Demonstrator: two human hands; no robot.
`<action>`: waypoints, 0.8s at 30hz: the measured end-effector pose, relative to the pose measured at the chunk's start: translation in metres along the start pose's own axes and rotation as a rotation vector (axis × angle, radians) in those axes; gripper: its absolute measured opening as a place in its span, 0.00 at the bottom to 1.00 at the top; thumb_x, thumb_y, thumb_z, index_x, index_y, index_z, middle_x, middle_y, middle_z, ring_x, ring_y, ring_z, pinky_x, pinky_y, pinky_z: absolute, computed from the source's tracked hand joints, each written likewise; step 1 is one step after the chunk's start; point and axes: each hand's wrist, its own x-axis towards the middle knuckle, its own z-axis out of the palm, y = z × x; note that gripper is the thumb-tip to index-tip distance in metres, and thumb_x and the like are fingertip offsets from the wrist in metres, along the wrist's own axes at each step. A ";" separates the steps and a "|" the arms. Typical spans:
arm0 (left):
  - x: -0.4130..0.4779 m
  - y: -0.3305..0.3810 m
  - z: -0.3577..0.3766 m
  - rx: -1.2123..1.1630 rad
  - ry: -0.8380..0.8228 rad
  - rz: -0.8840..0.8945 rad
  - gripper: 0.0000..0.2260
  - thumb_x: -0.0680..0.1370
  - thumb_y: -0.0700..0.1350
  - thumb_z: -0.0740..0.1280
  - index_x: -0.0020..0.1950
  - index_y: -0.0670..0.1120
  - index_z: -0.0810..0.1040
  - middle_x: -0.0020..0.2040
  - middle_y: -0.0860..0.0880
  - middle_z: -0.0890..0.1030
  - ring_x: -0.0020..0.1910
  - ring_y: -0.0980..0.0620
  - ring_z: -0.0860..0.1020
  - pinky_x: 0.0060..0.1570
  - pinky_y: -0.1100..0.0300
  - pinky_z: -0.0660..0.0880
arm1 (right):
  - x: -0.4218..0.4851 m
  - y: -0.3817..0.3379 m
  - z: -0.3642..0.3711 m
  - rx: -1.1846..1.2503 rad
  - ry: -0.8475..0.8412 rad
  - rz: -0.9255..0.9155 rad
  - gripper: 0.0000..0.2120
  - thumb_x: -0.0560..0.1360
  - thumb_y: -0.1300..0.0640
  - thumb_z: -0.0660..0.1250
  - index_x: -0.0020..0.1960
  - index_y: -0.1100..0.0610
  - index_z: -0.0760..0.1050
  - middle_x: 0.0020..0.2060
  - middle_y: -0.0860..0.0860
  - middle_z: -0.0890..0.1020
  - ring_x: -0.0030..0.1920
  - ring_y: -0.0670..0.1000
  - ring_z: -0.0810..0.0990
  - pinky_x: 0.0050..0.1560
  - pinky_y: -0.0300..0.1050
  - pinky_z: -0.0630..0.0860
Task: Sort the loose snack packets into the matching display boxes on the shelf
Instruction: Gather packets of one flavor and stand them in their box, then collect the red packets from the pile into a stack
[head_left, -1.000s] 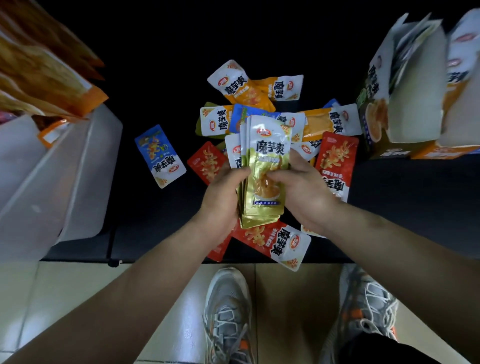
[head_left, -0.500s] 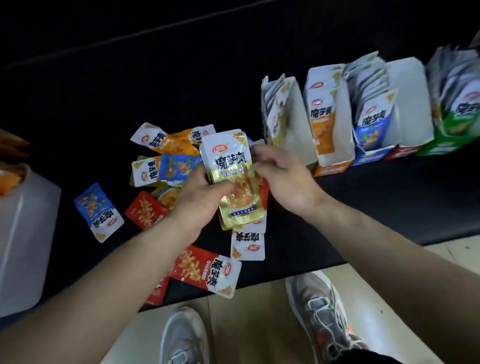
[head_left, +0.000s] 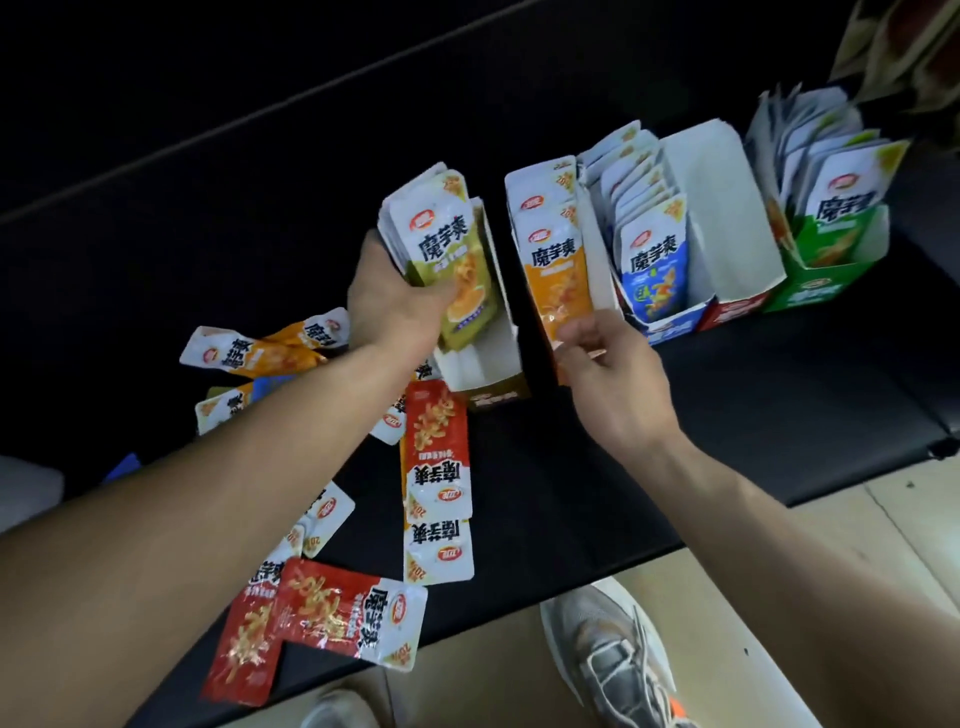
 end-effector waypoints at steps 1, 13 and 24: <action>0.000 -0.004 0.000 0.028 0.020 0.001 0.25 0.74 0.44 0.76 0.68 0.52 0.72 0.53 0.60 0.76 0.52 0.59 0.75 0.45 0.68 0.70 | 0.000 0.000 0.000 -0.008 -0.010 -0.002 0.06 0.78 0.58 0.64 0.51 0.48 0.76 0.43 0.43 0.80 0.41 0.43 0.80 0.38 0.33 0.74; 0.003 -0.016 0.009 0.398 -0.035 0.191 0.30 0.74 0.50 0.76 0.73 0.48 0.69 0.68 0.48 0.72 0.68 0.47 0.70 0.57 0.56 0.69 | -0.012 -0.008 0.020 -0.088 -0.139 -0.033 0.07 0.79 0.57 0.64 0.54 0.48 0.76 0.42 0.41 0.80 0.43 0.44 0.79 0.43 0.43 0.75; 0.001 -0.047 -0.035 0.207 -0.272 0.101 0.24 0.76 0.53 0.74 0.68 0.53 0.71 0.53 0.59 0.80 0.48 0.58 0.81 0.47 0.60 0.78 | -0.012 -0.023 0.052 -0.392 -0.084 -0.251 0.16 0.77 0.61 0.64 0.62 0.51 0.64 0.57 0.51 0.73 0.48 0.57 0.76 0.41 0.55 0.75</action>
